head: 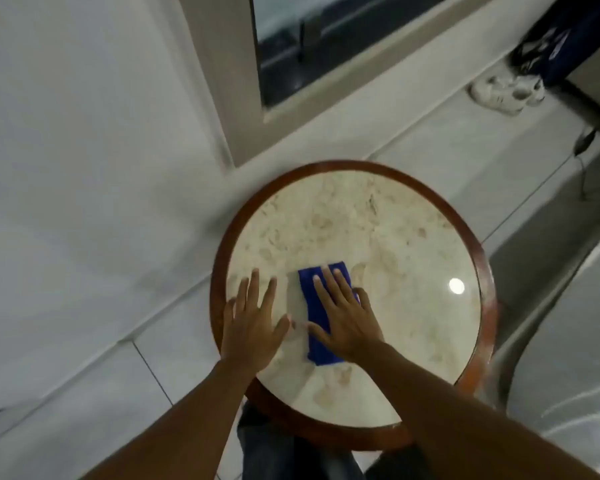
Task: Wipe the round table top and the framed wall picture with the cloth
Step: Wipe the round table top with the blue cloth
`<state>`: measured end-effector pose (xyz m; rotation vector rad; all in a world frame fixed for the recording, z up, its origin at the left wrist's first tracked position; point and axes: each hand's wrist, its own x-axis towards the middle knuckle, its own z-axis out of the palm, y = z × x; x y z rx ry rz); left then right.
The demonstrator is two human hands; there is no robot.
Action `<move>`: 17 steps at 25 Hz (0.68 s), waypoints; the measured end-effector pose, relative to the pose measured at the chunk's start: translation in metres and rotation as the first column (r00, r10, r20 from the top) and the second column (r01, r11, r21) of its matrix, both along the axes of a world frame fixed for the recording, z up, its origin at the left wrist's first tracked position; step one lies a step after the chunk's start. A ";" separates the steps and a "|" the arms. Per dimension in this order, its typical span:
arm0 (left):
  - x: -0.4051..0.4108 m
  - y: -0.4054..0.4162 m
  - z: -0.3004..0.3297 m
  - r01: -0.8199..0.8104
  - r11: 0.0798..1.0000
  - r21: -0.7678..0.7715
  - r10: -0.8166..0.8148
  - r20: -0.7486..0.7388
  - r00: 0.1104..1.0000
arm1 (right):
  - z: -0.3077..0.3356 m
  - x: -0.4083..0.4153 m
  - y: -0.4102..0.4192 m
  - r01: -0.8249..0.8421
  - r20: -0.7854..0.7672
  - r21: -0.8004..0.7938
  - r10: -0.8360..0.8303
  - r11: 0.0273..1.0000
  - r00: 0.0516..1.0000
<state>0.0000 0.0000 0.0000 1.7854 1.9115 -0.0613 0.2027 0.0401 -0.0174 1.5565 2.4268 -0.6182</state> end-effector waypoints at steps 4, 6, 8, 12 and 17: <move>0.011 -0.002 -0.055 0.006 0.986 0.164 0.010 -0.094 0.996 | -0.050 -0.012 0.005 0.082 0.003 0.144 -0.084 0.986 0.996; 0.011 -0.011 -0.067 0.046 0.984 0.173 -0.027 -0.110 0.994 | -0.062 -0.013 -0.001 0.122 -0.048 0.175 -0.115 0.977 0.992; 0.006 -0.013 -0.068 0.072 0.982 0.175 -0.053 -0.111 0.992 | -0.061 -0.012 -0.002 0.133 -0.100 0.189 -0.116 0.973 0.988; 0.009 0.003 -0.049 0.093 0.984 0.150 -0.080 -0.095 0.992 | -0.048 -0.016 0.005 0.228 -0.183 0.105 -0.206 0.968 0.961; 0.012 0.015 -0.008 0.163 0.970 0.181 -0.142 -0.123 0.982 | -0.004 -0.021 -0.002 0.196 -0.325 0.153 -0.137 0.969 0.936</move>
